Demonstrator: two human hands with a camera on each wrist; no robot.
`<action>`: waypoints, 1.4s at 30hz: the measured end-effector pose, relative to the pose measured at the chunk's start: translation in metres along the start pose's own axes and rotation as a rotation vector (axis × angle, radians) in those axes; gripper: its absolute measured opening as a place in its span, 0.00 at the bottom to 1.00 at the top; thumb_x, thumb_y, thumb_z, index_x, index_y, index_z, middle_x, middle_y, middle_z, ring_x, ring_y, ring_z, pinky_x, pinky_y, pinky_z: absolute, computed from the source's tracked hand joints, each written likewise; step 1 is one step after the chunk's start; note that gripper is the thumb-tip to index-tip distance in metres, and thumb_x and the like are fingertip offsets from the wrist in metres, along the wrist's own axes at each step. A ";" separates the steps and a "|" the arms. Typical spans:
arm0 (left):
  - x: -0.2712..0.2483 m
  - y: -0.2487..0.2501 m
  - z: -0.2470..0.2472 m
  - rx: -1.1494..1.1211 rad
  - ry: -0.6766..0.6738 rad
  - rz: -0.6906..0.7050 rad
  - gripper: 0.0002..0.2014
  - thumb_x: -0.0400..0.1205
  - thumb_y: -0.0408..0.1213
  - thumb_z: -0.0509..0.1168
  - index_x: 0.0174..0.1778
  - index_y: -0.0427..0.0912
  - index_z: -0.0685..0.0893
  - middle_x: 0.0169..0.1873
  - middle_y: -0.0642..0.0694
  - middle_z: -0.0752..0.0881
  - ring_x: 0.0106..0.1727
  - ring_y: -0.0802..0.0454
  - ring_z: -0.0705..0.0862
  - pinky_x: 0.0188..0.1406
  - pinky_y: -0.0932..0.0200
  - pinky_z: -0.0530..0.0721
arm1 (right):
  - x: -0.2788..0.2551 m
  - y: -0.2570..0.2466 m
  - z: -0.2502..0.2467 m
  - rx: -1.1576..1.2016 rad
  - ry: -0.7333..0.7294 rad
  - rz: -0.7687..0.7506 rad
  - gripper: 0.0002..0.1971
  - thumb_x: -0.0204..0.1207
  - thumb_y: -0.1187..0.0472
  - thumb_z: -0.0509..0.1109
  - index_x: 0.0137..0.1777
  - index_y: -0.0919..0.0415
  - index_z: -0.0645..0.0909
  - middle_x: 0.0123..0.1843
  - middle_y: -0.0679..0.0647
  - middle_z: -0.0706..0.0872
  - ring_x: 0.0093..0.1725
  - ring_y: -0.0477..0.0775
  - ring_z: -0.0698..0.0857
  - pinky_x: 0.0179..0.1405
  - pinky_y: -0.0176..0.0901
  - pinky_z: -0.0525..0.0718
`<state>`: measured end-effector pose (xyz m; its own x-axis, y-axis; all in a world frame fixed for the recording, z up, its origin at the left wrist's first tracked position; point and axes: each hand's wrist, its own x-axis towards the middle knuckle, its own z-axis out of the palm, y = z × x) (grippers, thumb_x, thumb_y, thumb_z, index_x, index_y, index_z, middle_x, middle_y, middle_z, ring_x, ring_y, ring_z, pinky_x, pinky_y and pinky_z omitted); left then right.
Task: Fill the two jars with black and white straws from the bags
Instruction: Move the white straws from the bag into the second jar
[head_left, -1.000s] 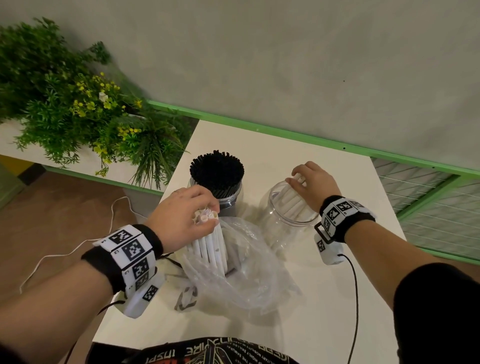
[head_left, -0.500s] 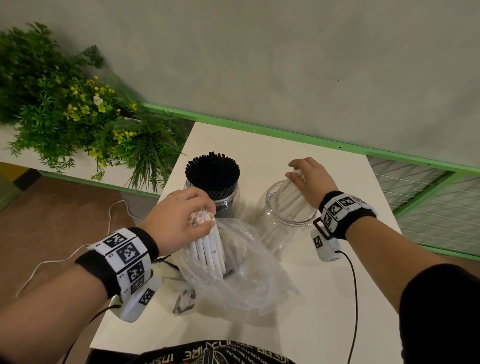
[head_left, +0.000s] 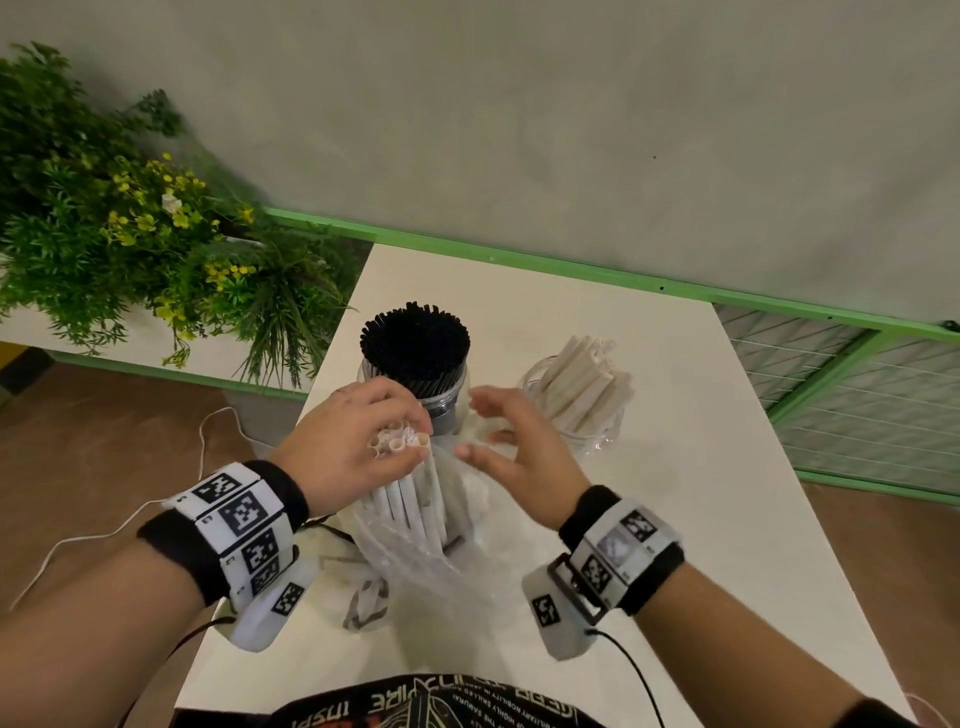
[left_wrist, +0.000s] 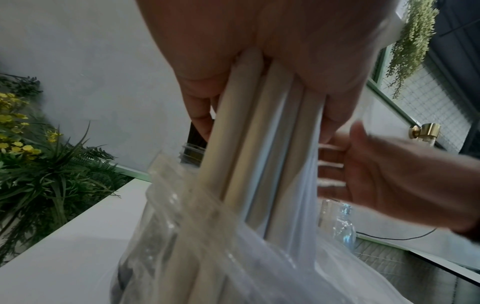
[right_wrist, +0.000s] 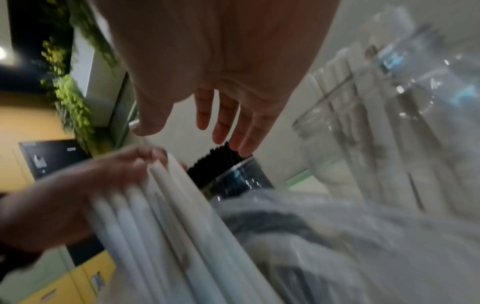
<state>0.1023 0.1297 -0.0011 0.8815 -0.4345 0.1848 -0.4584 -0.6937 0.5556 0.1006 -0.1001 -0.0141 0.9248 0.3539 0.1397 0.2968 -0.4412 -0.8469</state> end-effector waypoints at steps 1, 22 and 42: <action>0.000 0.000 0.000 -0.009 0.000 0.008 0.09 0.75 0.60 0.61 0.47 0.66 0.80 0.52 0.65 0.77 0.55 0.63 0.77 0.53 0.66 0.70 | -0.002 0.004 0.008 0.033 -0.016 0.027 0.33 0.70 0.48 0.77 0.74 0.49 0.70 0.66 0.48 0.77 0.66 0.39 0.76 0.63 0.38 0.80; -0.007 0.013 0.007 -0.139 0.070 -0.069 0.24 0.70 0.59 0.60 0.63 0.65 0.71 0.50 0.69 0.81 0.57 0.66 0.74 0.56 0.74 0.68 | -0.001 0.002 0.051 0.298 0.039 0.124 0.13 0.74 0.58 0.75 0.57 0.56 0.81 0.52 0.55 0.88 0.52 0.56 0.88 0.55 0.60 0.85; -0.003 0.007 0.014 -0.157 0.082 -0.104 0.32 0.74 0.39 0.71 0.71 0.61 0.64 0.50 0.64 0.80 0.57 0.59 0.77 0.56 0.64 0.70 | 0.001 -0.008 0.060 0.326 0.185 0.113 0.28 0.68 0.67 0.77 0.66 0.51 0.72 0.53 0.49 0.86 0.51 0.45 0.86 0.54 0.45 0.86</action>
<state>0.0948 0.1179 -0.0085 0.9323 -0.3124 0.1822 -0.3471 -0.6315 0.6934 0.0851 -0.0469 -0.0384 0.9834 0.1506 0.1009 0.1268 -0.1732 -0.9767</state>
